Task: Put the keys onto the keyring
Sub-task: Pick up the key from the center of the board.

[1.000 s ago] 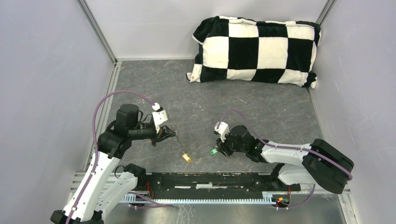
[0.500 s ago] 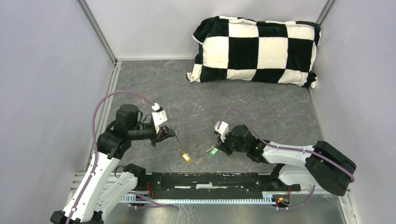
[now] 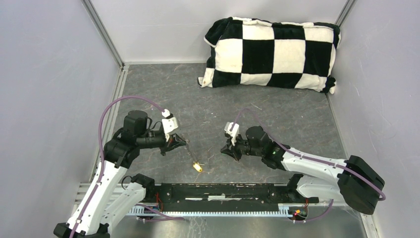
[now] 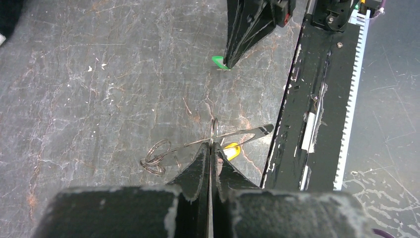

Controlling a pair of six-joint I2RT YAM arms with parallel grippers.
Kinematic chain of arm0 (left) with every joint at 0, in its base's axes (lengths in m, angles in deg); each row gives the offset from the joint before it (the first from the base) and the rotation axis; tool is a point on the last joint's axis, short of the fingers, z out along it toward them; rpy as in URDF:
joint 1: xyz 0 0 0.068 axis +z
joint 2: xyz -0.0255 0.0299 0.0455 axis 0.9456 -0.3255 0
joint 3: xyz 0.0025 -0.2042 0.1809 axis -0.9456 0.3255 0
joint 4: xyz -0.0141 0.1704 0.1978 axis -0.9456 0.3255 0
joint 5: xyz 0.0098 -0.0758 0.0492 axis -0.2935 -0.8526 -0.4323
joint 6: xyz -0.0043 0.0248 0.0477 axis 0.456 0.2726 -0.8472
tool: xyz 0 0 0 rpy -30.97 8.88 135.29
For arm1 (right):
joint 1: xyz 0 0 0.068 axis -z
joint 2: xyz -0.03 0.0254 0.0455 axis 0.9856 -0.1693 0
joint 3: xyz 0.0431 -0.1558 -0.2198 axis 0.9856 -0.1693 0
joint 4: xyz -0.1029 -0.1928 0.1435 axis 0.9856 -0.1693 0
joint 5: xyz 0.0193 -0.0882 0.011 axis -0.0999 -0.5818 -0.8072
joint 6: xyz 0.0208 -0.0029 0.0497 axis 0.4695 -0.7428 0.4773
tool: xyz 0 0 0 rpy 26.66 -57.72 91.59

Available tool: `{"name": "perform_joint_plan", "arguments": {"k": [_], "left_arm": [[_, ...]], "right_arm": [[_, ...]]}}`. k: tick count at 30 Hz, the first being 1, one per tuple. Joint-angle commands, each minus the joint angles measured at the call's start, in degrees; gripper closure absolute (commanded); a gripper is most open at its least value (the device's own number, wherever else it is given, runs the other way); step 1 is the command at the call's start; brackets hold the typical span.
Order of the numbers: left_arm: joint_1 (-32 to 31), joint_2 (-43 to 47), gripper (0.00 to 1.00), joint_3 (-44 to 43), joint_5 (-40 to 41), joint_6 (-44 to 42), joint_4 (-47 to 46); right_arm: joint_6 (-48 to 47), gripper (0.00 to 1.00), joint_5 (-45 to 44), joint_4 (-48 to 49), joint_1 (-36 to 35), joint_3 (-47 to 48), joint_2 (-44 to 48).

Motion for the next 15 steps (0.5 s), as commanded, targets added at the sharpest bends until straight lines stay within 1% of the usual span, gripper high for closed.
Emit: {"name": "perform_joint_plan", "arguments": {"k": [1,6,15], "left_arm": [[-0.03,-0.63,0.98,-1.56,-2.24,0.00,-0.95],[-0.02,-1.48,0.98,-1.03,-2.47,0.97,-0.89],[-0.12,-1.94,0.98,-0.67,-2.96,2.44,-0.89]], "right_arm": [[-0.95,1.00,4.13,-2.56,-2.67,9.85,1.81],[-2.09,1.00,3.19,-4.97,-5.67,16.72,-0.34],[-2.88,1.00,1.04,-5.79,-9.69,25.82,-4.45]]}}
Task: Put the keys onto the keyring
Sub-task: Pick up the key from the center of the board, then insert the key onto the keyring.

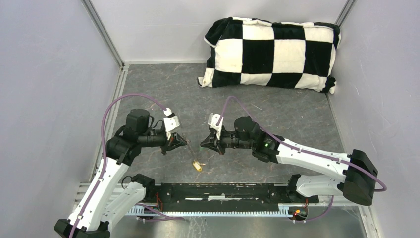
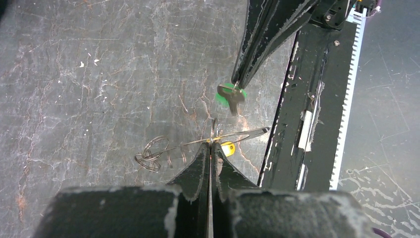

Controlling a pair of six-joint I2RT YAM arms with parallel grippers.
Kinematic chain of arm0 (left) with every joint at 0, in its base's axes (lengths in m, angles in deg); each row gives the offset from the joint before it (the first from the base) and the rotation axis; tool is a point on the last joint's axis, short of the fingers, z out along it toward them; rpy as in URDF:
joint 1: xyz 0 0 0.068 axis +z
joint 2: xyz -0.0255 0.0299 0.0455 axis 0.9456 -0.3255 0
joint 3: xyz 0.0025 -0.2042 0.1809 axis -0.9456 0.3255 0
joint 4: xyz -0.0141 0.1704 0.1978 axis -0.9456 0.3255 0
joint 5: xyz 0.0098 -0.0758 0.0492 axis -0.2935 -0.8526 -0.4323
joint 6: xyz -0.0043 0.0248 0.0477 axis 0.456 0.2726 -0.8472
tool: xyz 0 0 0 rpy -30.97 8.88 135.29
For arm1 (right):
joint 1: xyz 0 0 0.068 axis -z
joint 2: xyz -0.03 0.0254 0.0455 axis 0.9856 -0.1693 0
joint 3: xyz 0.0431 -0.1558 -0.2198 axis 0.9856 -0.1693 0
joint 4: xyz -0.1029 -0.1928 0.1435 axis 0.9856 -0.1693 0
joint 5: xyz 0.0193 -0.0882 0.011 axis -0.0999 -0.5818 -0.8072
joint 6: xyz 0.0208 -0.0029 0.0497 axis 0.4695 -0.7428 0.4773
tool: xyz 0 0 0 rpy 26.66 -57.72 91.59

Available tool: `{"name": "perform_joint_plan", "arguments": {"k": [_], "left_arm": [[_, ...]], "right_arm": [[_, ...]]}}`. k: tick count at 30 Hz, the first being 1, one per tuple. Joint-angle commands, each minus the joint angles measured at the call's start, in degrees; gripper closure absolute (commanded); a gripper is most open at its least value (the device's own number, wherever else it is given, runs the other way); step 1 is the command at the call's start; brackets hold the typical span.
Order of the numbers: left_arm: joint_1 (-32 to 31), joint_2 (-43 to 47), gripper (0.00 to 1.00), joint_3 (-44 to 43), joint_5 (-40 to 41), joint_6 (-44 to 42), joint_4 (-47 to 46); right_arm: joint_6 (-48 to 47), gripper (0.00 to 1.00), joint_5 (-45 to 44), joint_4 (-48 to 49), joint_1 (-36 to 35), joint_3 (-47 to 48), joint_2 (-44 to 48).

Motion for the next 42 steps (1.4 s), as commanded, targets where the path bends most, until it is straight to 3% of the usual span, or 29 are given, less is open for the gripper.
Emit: {"name": "perform_joint_plan", "arguments": {"k": [1,18,42], "left_arm": [[-0.11,-0.04,0.98,-0.69,-2.44,2.42,-0.87],[-0.17,0.43,0.98,-0.51,-0.35,2.99,-1.00],[-0.25,0.48,0.98,-0.43,1.31,3.49,-0.97]], "right_arm": [[-1.16,1.00,-1.24,-0.20,-1.85,5.55,-1.65],[-1.07,1.00,-7.30,1.30,-6.75,10.94,-6.01],[1.51,1.00,-16.93,6.28,-9.71,10.97,-7.82]]}}
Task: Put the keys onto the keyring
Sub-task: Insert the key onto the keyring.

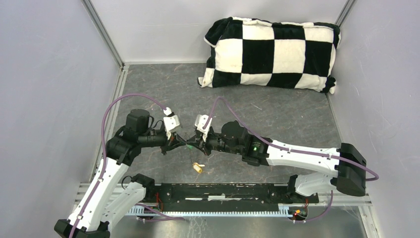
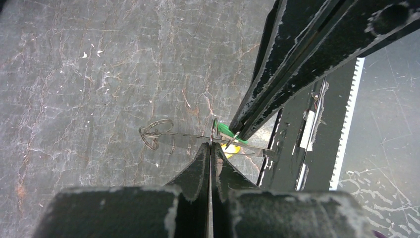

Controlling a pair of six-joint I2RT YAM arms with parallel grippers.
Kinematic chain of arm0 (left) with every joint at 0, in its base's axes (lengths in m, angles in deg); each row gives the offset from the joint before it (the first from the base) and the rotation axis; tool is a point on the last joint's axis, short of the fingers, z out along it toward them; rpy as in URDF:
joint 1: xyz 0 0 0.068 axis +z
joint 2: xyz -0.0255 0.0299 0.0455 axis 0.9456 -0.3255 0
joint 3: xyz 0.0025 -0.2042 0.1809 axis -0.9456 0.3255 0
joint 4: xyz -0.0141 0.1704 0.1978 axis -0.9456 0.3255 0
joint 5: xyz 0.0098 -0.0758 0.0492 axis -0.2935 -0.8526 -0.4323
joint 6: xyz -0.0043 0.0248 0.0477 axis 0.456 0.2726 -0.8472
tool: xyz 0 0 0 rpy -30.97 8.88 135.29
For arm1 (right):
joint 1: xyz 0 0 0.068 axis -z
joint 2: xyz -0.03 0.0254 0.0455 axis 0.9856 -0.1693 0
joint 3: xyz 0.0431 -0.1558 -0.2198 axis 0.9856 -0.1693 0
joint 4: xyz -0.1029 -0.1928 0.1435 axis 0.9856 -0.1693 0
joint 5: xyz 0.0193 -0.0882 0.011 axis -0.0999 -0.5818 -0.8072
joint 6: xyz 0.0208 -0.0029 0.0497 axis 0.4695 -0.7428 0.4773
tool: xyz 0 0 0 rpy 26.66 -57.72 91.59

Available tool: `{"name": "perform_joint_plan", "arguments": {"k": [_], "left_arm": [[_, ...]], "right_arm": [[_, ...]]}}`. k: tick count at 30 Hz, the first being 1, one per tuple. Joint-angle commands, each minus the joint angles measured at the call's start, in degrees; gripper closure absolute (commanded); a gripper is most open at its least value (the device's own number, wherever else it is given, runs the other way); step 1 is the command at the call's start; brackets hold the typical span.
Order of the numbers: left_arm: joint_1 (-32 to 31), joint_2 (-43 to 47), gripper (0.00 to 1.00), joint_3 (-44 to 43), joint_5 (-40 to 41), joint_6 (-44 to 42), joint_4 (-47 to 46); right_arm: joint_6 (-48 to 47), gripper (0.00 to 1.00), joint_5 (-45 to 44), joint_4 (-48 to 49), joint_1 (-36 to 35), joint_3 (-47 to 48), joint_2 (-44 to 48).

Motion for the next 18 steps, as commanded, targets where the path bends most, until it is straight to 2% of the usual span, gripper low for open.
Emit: {"name": "perform_joint_plan", "arguments": {"k": [1,18], "left_arm": [[-0.19,0.42,0.98,-0.43,-0.38,2.19,-1.37],[-0.25,1.18,0.98,-0.47,-1.22,1.41,-1.37]], "right_arm": [[0.67,1.00,-2.87,0.94,-0.44,2.72,-0.96],[3.04,0.99,-7.43,0.85,-0.55,1.86,-0.54]]}}
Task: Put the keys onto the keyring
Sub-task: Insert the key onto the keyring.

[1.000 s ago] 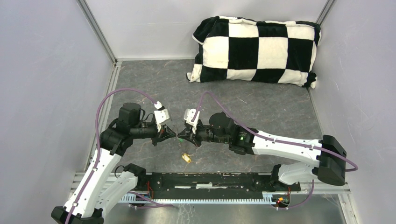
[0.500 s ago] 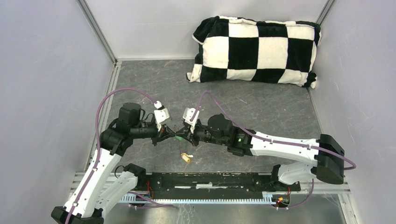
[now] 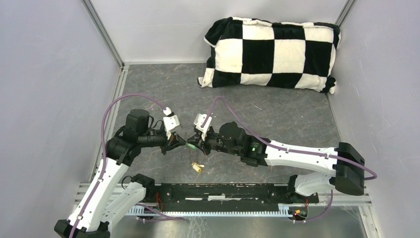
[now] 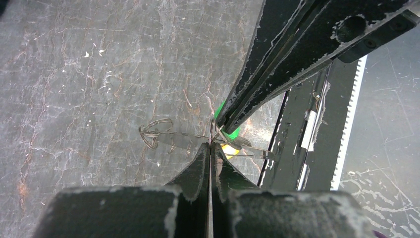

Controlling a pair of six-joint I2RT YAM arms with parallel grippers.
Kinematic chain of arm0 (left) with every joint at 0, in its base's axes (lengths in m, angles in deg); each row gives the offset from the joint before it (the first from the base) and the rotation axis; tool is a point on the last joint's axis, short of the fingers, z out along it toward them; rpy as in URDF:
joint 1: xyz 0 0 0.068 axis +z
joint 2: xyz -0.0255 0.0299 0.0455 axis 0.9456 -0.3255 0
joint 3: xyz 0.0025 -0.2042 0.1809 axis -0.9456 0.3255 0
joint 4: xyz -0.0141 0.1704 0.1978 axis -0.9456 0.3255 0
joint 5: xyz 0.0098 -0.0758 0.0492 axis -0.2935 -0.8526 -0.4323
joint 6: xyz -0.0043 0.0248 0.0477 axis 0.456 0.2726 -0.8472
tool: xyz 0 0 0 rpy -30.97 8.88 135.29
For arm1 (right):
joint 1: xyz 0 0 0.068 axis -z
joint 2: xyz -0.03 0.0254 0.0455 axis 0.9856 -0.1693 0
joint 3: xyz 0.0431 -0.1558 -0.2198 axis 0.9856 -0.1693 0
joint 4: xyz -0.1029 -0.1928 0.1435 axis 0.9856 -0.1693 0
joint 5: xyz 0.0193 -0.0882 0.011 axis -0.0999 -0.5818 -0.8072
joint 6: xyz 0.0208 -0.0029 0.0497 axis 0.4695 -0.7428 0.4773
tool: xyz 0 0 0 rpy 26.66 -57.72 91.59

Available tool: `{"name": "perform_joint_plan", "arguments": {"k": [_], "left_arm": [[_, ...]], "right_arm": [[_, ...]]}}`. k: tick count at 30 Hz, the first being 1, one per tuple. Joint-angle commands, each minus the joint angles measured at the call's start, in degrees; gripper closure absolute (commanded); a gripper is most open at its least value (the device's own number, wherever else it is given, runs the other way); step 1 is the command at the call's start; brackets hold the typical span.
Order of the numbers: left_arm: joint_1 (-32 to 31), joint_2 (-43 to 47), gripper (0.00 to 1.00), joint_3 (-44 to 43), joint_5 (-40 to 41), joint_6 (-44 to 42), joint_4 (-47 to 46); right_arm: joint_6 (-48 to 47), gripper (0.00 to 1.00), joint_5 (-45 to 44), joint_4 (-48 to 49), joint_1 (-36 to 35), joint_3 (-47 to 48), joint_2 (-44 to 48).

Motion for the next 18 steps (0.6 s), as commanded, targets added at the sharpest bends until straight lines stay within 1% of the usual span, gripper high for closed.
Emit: {"name": "perform_joint_plan", "arguments": {"k": [1,18], "left_arm": [[-0.19,1.28,0.98,-0.43,-1.65,1.11,-1.37],[-0.13,3.69,0.98,0.28,-4.08,-2.02,-1.30]], "right_arm": [[1.81,1.00,-2.89,1.84,-0.27,1.40,0.74],[5.84,1.00,-6.92,2.27,-0.16,-0.52,2.15]]}}
